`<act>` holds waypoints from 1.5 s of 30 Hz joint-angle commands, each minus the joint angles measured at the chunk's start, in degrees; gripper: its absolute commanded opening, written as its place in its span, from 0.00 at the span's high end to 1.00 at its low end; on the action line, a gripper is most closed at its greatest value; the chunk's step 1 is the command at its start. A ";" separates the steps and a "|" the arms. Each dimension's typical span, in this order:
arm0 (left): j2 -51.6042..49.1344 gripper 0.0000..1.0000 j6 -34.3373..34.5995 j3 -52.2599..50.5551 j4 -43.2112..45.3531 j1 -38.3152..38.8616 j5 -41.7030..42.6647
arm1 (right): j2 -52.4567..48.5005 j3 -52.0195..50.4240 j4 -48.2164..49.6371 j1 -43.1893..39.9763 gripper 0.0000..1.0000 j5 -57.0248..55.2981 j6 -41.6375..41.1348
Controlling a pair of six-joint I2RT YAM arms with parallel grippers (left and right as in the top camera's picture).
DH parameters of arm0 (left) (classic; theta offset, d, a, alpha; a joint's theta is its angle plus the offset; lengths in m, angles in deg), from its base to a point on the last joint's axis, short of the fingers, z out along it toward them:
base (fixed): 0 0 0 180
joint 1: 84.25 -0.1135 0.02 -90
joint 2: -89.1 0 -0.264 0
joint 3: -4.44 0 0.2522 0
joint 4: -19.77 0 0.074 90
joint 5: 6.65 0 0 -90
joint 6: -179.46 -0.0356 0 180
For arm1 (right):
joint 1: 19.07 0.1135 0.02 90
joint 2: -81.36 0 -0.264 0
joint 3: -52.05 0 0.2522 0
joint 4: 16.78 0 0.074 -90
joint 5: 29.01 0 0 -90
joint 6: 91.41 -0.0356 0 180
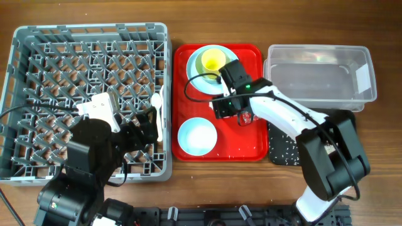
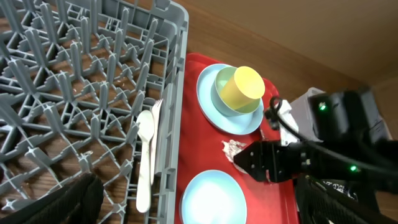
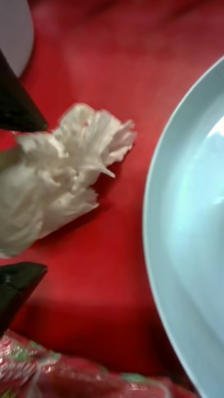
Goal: Sort waste into correct bins and load items into the dishwasher rack
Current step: 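Grasp the crumpled white tissue with the right gripper, then carry the tissue right and drop it into the clear bin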
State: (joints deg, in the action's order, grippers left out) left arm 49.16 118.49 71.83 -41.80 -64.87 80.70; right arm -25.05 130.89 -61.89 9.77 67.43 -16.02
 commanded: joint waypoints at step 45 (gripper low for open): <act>0.04 0.00 0.15 0.87 0.13 -0.26 0.02 | 25.88 5.60 -22.80 -9.31 0.60 2.84 -0.83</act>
State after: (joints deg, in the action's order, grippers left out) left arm 49.16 118.49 71.83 -41.82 -64.87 80.70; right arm 1.68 141.01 -87.16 -5.20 74.40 -13.33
